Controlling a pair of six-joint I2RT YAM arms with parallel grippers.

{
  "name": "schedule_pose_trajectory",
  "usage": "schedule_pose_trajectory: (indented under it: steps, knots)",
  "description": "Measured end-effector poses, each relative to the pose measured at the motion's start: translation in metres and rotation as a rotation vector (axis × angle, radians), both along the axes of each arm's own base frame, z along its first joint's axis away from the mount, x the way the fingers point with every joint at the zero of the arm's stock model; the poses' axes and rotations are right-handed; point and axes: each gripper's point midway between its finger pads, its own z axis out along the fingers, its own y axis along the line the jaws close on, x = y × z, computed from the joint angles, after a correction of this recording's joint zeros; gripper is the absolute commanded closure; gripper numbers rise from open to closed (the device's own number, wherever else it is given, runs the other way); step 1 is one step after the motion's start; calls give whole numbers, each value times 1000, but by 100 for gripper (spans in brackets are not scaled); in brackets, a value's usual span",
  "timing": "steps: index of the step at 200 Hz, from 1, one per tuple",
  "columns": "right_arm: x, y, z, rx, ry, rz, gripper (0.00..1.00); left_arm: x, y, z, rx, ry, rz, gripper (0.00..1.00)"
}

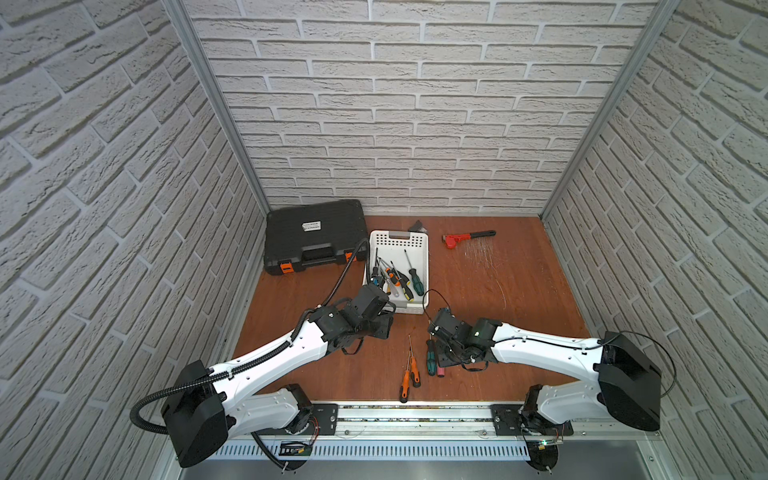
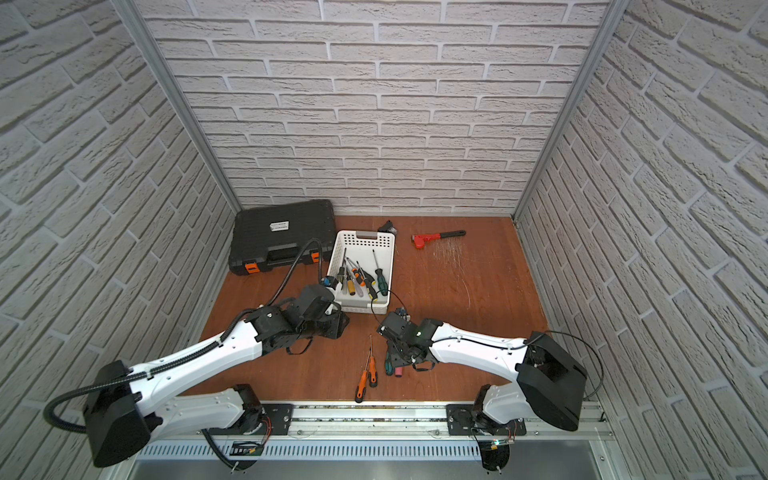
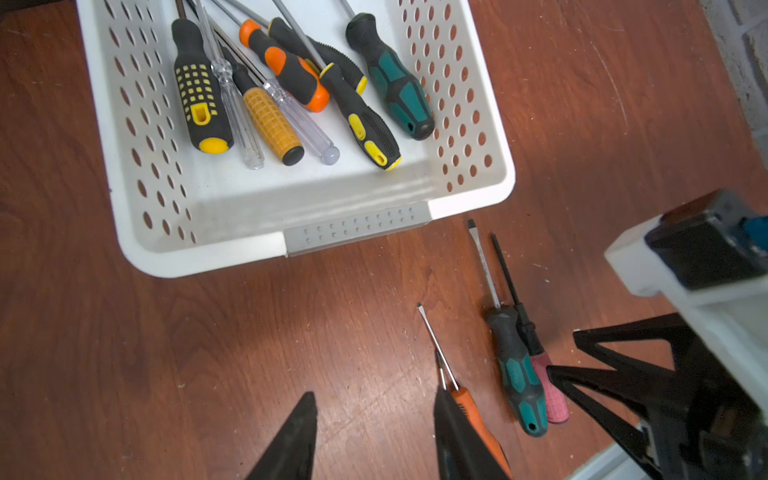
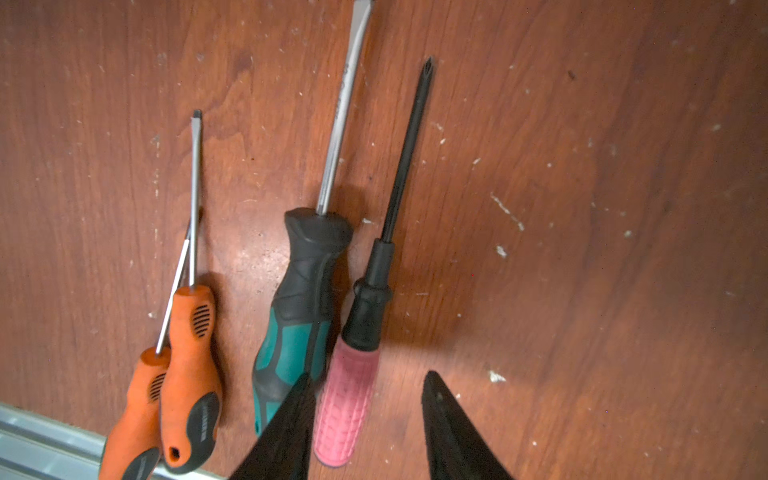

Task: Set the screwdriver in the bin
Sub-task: 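Release the clear screwdriver with the left gripper while the right gripper grasps the pink screwdriver, then carry the pink screwdriver with the right gripper into the bin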

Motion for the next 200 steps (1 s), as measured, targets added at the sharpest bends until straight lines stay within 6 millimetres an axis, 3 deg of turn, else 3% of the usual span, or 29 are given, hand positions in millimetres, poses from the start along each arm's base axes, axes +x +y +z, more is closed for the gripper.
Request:
schedule_pose_trajectory:
  steps: [125, 185, 200]
  knots:
    - [0, 4, -24, -39, 52, -33, 66, 6, 12, 4, 26, -54, 43, 53]
    - [-1, 4, -23, -39, 52, -36, 94, 10, 19, 5, 42, -70, 71, 53]
    - [-3, -1, -23, -49, 57, -38, 95, 11, 21, 5, 47, -74, 77, 53]
